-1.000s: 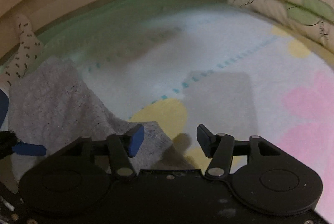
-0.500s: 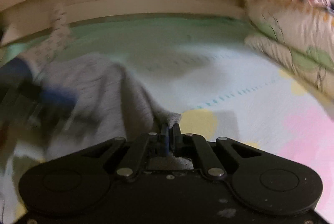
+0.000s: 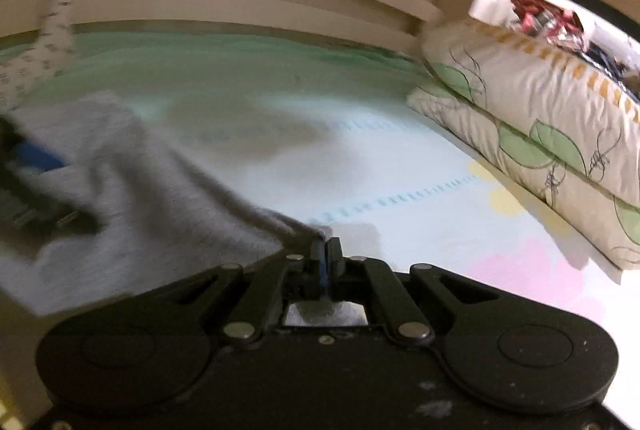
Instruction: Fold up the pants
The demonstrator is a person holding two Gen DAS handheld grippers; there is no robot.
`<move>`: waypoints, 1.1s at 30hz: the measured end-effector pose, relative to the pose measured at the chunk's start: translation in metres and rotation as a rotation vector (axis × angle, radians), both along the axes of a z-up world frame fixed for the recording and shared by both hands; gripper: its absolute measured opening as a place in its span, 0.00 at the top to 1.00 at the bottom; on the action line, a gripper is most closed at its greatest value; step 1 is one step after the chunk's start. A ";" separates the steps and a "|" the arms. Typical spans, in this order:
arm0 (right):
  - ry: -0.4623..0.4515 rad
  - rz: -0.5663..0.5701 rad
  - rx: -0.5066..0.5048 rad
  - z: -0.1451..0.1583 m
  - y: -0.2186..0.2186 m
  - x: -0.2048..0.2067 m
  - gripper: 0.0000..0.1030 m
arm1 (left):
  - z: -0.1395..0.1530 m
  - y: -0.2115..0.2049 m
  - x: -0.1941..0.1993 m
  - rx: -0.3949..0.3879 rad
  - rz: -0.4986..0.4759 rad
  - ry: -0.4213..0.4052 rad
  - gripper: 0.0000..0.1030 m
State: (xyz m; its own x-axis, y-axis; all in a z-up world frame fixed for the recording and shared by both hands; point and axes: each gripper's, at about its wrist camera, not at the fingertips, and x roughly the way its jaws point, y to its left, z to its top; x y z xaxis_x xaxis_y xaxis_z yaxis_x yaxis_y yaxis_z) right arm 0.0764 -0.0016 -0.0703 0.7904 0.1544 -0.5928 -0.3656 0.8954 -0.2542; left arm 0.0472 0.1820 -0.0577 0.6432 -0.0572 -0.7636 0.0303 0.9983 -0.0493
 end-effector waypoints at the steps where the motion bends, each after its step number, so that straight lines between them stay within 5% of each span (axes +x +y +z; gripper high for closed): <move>1: 0.010 -0.009 -0.006 -0.004 0.001 0.010 1.00 | -0.001 0.001 -0.006 0.010 -0.006 0.011 0.17; 8: 0.125 -0.079 -0.016 -0.045 0.014 0.047 0.99 | 0.001 0.011 -0.037 0.068 -0.051 0.052 0.17; 13: 0.109 -0.111 0.022 -0.030 0.008 0.047 0.92 | 0.005 0.017 -0.036 0.056 -0.057 0.080 0.18; 16: 0.060 -0.118 0.072 -0.009 -0.005 0.026 0.81 | 0.019 0.010 -0.026 0.035 -0.037 0.054 0.18; 21: 0.184 -0.062 0.228 0.002 -0.029 -0.036 0.82 | 0.031 -0.016 -0.025 -0.011 -0.132 0.010 0.18; 27: 0.432 -0.012 0.248 -0.030 -0.024 -0.112 0.82 | -0.002 -0.039 -0.027 0.095 -0.259 0.089 0.18; 33: 0.429 0.012 0.268 -0.015 -0.027 -0.122 0.89 | 0.001 -0.037 -0.017 0.114 -0.262 0.129 0.19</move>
